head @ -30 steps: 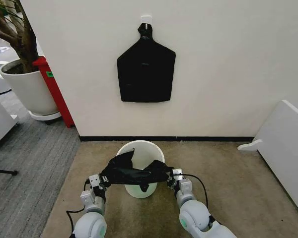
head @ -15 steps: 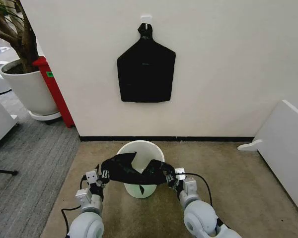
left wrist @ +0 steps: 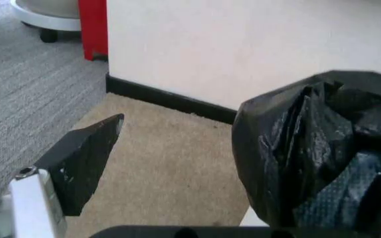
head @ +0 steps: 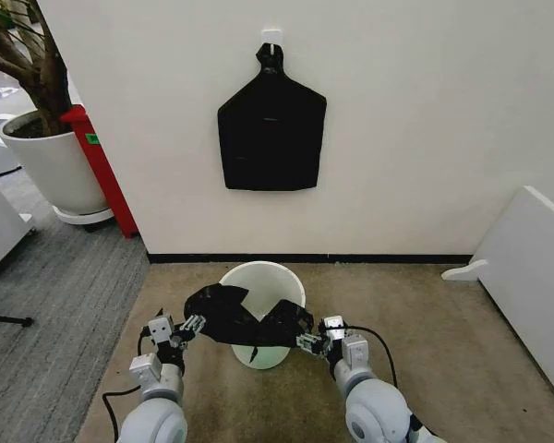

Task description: Place the garbage bag over the trash bin.

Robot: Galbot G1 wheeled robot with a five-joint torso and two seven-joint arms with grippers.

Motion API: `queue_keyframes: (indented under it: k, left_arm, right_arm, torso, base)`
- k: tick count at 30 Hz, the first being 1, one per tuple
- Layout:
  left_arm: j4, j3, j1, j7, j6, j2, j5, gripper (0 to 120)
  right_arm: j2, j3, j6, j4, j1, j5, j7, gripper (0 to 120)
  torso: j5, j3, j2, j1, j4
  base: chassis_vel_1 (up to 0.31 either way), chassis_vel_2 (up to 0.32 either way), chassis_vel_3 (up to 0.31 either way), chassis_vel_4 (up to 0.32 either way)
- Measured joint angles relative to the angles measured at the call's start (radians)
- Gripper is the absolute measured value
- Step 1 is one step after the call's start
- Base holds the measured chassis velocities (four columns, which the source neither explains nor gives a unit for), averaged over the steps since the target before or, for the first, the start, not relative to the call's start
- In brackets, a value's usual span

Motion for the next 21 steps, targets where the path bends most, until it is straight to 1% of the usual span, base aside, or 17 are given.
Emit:
queue_keyframes:
  k: [9,18,21]
  left_arm:
    - [-0.020,-0.011,0.037,0.014,-0.025,-0.011,0.009,100]
    - [-0.103,-0.027,0.116,0.023,-0.037,-0.022,0.033,100]
    - [-0.109,-0.033,0.124,0.024,-0.041,-0.026,0.043,100]
  right_arm:
    - [-0.005,0.016,0.000,0.028,-0.008,0.027,-0.003,100]
    - [-0.012,0.023,-0.008,0.081,-0.039,0.053,0.000,100]
    - [-0.012,0.022,-0.007,0.084,-0.049,0.053,-0.002,100]
  torso:
    - [0.0000,0.000,0.000,0.000,0.0000]
    - [0.0001,0.000,0.000,0.000,0.0000]
    - [0.0000,0.000,0.000,0.000,0.0000]
  base:
    - [0.000,0.000,0.000,0.000]
    - [0.000,0.000,0.000,0.000]
    - [0.000,0.000,0.000,0.000]
